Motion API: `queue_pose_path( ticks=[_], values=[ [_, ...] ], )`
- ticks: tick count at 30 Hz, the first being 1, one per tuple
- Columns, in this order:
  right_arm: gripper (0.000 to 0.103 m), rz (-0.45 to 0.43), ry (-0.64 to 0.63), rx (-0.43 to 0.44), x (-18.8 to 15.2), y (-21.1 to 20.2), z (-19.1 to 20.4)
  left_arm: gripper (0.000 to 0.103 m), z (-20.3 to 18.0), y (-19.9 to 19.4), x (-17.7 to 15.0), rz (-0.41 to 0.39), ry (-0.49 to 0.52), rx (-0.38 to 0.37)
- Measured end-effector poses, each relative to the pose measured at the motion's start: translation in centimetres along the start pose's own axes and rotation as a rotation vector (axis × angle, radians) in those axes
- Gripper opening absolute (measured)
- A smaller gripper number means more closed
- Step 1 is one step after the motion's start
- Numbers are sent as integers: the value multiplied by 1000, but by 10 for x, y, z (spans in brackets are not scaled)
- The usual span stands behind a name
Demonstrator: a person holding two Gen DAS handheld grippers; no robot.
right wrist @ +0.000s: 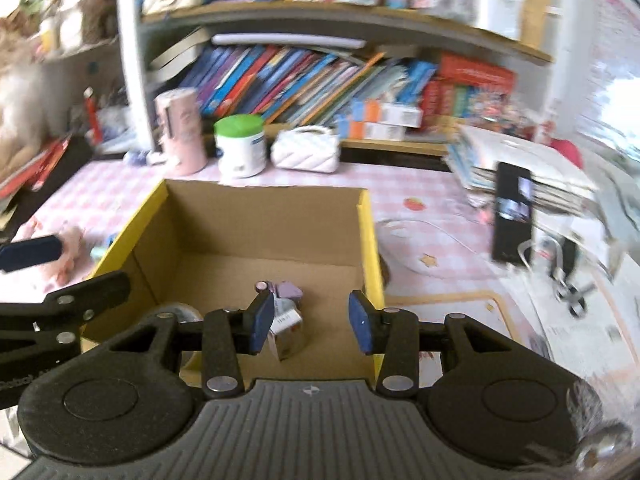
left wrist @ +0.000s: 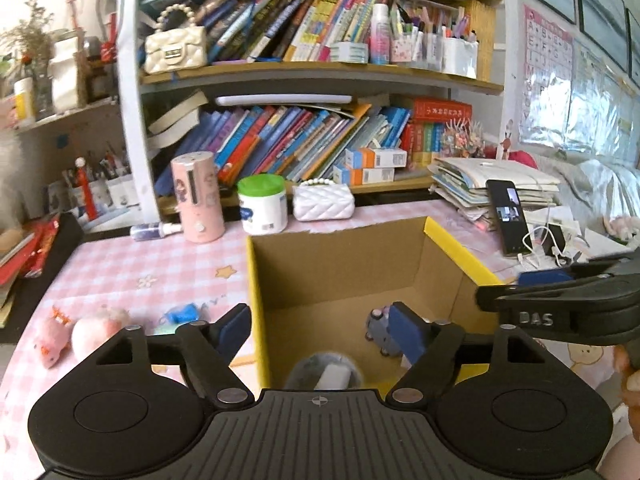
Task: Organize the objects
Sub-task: 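Open both tools and withdraw them from the box toward the plush toys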
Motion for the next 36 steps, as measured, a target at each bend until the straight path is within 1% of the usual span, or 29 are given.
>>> queue_pose_path(
  ticks=[3, 4, 5, 10, 14, 19, 26, 29, 32, 36],
  values=[
    [44, -5, 53, -54, -13, -17, -2, 86, 12, -13, -11, 8, -16, 22],
    [48, 1, 70, -70, -20, -22, -1, 86, 17, -17, -17, 19, -19, 29],
    [49, 10, 81, -86, -28, -26, 1, 87, 21, -20, -22, 34, -19, 34],
    [53, 45, 71, -153, -64, -43, 19, 88, 44, -41, -54, 103, 0, 56],
    [56, 72, 58, -172, -86, -54, 39, 88, 65, -57, -76, 151, -10, 81],
    [59, 108, 49, -132, -100, -61, 74, 88, 91, -79, -93, 193, -28, 119],
    [68, 115, -3, -43, -110, -74, 131, 89, 127, -107, -105, 215, -51, 169],
    [72, 114, -4, -12, -110, -78, 150, 89, 141, -119, -109, 216, -56, 189],
    [73, 114, -6, 16, -112, -82, 169, 89, 156, -130, -112, 214, -66, 210],
    [74, 108, -15, 44, -113, -87, 193, 94, 173, -144, -116, 205, -71, 232]
  ],
)
Point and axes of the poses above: each gripper's, at about its wrist camera, not at the fingertips, and y roughly the way its jaws point, z to its left, x to its top, the point moved 10 cm from there along y, roughly the way its jaws point, and after that the axes turned 12 degrees about -z, right-handed, at the moved point
